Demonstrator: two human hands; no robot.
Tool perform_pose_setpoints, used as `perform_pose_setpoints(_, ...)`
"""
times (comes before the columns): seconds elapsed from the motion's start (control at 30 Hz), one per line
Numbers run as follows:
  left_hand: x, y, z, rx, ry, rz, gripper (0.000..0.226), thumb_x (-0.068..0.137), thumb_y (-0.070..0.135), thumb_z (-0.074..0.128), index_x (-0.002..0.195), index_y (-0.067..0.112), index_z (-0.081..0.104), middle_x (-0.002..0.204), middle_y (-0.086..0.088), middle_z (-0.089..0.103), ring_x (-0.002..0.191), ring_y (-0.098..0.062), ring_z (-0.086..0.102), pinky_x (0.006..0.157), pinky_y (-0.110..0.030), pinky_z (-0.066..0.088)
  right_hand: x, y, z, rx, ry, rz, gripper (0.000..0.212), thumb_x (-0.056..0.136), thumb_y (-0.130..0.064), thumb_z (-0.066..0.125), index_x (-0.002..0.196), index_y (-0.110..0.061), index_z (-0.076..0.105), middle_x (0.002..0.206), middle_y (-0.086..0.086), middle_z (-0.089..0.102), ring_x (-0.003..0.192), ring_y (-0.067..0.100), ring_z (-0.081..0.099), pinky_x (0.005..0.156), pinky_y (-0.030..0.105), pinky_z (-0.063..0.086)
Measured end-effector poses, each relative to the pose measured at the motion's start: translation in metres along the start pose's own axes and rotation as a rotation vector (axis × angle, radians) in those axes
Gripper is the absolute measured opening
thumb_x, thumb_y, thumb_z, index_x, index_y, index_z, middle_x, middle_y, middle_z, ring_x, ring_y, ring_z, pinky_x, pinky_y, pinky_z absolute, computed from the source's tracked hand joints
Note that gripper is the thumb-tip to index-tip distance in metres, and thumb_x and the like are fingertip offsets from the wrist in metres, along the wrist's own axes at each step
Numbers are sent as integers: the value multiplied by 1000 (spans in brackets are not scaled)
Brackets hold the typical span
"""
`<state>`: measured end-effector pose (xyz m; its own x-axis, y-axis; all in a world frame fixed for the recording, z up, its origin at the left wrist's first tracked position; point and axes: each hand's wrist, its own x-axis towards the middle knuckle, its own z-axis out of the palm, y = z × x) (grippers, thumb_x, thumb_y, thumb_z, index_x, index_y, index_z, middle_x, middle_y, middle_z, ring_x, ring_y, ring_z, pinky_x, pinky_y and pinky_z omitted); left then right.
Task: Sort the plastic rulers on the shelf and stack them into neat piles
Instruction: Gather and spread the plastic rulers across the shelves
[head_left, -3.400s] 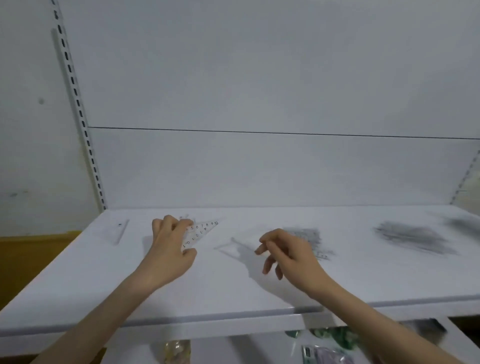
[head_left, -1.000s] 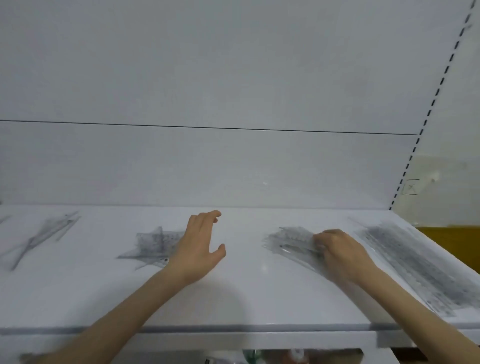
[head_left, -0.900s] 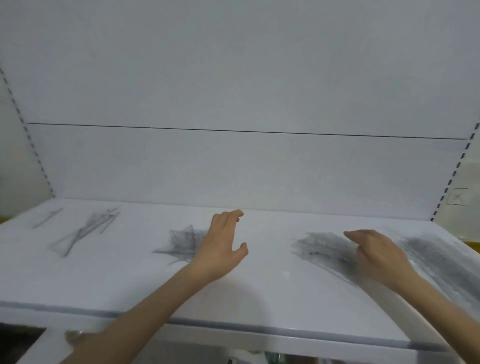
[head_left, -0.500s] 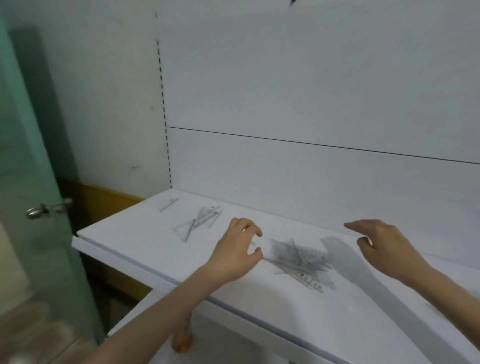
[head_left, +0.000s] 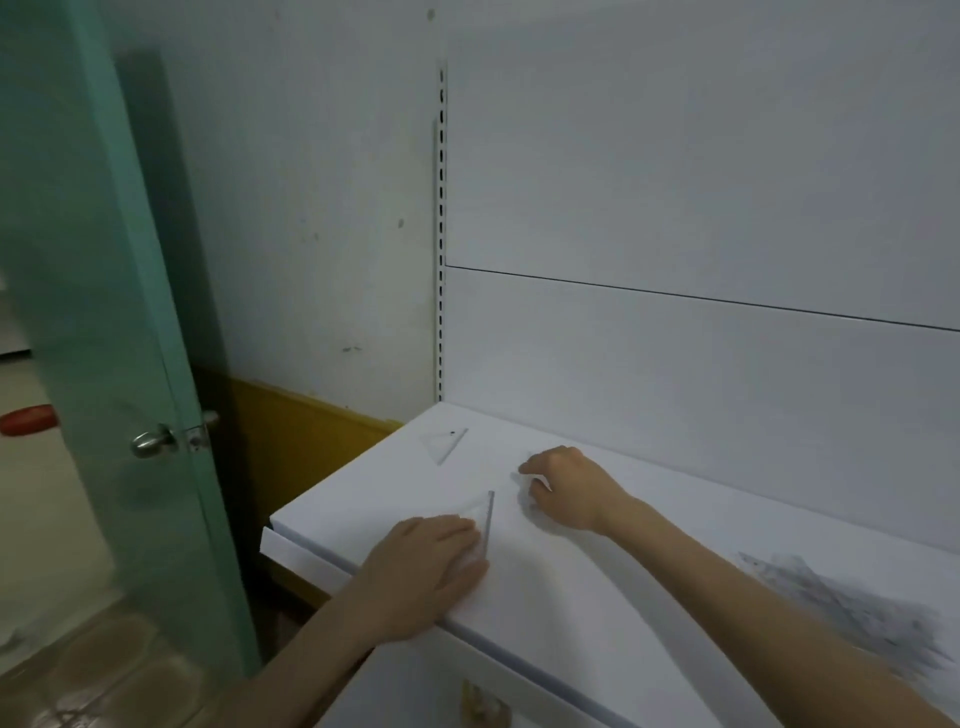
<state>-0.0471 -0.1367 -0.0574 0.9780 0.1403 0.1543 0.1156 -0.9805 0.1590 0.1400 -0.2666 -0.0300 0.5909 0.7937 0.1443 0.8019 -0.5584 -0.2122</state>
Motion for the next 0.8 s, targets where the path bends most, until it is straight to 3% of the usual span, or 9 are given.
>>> perform_pose_setpoints(0.07, -14, -23, -11, 7, -46, 18, 80, 78, 78, 17, 143, 34, 33, 150, 21, 26, 136, 1, 21, 114, -25, 10, 28, -18, 13, 10, -11, 0, 33, 89, -11, 37, 109, 2, 61, 116, 16, 64, 109, 34, 56, 90, 45, 48)
perform_pose_setpoints(0.13, -28, -52, -21, 4, -97, 87, 102, 55, 91, 8, 142, 43, 27, 149, 28, 18, 133, 8, 12, 116, -31, 7, 53, -39, 25, 4, -6, -6, 32, 92, -15, 36, 109, 1, 58, 118, 17, 61, 111, 35, 55, 90, 42, 47)
perform_pose_setpoints(0.2, -37, -85, -19, -20, -97, 185, 95, 52, 94, 11, 136, 52, 26, 142, 35, 18, 125, 17, 7, 116, -38, 16, 72, -58, 39, 14, -18, -16, 31, 97, -24, 35, 113, -3, 52, 123, 17, 56, 114, 33, 51, 92, 39, 44)
perform_pose_setpoints(0.27, -41, -111, -10, -45, 93, 290, 63, 76, 83, 25, 128, 51, 43, 134, 31, 41, 121, 15, 26, 99, -39, 43, 85, -73, 53, 28, -47, -30, 37, 100, -34, 34, 116, -3, 48, 127, 16, 51, 118, 31, 48, 95, 39, 41)
perform_pose_setpoints(0.3, -44, -123, -5, -71, 214, 347, 47, 88, 70, 30, 122, 46, 51, 125, 25, 54, 115, 10, 37, 88, -30, 51, 88, -78, 59, 31, -56, -30, 40, 100, -37, 32, 115, -3, 48, 127, 15, 51, 117, 30, 48, 96, 40, 41)
perform_pose_setpoints(0.37, -47, -136, 0, -107, 380, 431, 32, 97, 50, 35, 112, 37, 60, 109, 18, 64, 104, 4, 48, 76, -20, 55, 90, -84, 65, 29, -41, -24, 42, 101, -40, 31, 104, -3, 51, 118, 15, 54, 111, 30, 51, 90, 38, 43)
perform_pose_setpoints(0.5, -53, -144, 2, 8, 603, 485, 39, 99, 40, 39, 99, 21, 72, 97, 8, 70, 97, -3, 53, 79, -22, 54, 66, -99, 62, 6, 82, -104, 38, 96, -43, 44, 78, -9, 47, 86, 6, 54, 83, 25, 53, 66, 31, 36)
perform_pose_setpoints(0.67, -50, -144, -9, 139, 838, 362, 36, 101, 33, 37, 102, 11, 65, 90, -5, 70, 93, -17, 55, 81, -23, 49, -1, -126, 45, -58, -14, -185, 55, 82, -66, 54, 89, -12, 46, 91, 3, 53, 78, 19, 46, 68, 33, 39)
perform_pose_setpoints(0.8, -35, -135, -16, 203, 899, 310, 37, 95, 26, 47, 84, 2, 74, 84, -8, 71, 80, -25, 63, 74, -22, 47, -42, -137, 37, -115, -22, -293, 49, 82, -55, 63, 90, -11, 43, 98, 9, 56, 86, 27, 52, 64, 33, 33)
